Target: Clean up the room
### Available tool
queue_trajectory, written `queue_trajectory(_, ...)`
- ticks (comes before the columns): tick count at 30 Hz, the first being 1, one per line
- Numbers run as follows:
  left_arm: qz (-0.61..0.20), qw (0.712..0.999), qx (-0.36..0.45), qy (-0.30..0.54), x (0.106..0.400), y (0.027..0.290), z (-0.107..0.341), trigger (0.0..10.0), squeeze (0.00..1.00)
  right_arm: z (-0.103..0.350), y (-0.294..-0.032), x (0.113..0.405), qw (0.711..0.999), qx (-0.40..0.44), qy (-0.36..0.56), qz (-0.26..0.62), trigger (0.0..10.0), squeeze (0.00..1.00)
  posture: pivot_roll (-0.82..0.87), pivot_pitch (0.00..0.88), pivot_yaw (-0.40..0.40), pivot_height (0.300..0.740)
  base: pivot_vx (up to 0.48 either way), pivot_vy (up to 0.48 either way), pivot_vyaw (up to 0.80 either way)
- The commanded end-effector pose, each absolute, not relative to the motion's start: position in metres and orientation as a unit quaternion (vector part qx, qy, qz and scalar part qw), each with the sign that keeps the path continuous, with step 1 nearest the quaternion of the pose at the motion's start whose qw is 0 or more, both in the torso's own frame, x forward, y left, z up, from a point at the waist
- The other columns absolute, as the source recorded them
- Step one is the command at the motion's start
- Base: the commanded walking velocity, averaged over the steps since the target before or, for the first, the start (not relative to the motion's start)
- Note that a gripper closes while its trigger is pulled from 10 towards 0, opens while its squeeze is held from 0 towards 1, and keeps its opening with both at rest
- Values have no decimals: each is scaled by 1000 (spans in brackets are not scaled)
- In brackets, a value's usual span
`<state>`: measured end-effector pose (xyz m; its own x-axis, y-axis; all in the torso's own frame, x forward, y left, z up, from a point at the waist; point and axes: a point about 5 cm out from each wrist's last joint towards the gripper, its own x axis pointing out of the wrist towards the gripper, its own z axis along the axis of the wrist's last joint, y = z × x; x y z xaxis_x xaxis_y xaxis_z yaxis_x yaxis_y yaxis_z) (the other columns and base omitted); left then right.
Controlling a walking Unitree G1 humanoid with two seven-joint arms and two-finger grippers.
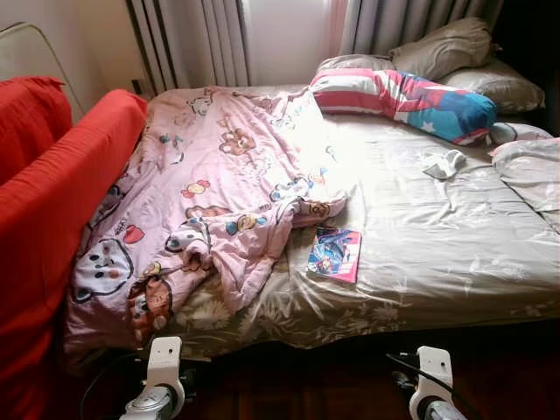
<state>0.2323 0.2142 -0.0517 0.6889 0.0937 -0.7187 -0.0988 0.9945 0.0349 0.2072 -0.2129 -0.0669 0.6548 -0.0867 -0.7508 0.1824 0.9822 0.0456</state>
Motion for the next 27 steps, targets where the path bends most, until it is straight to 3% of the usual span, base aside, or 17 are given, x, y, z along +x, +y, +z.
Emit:
queue_trajectory(1,54,916,-7,398,228,215,-55,10000,0,-67,-212,207,908,67,405,-78,10000,0,1,0,21,690,270,0,0)
queue_trajectory(27,55,916,-7,397,228,215,-54,10000,0,-67,-212,208,909,66,404,-78,10000,0,4,0,23,690,269,0,0)
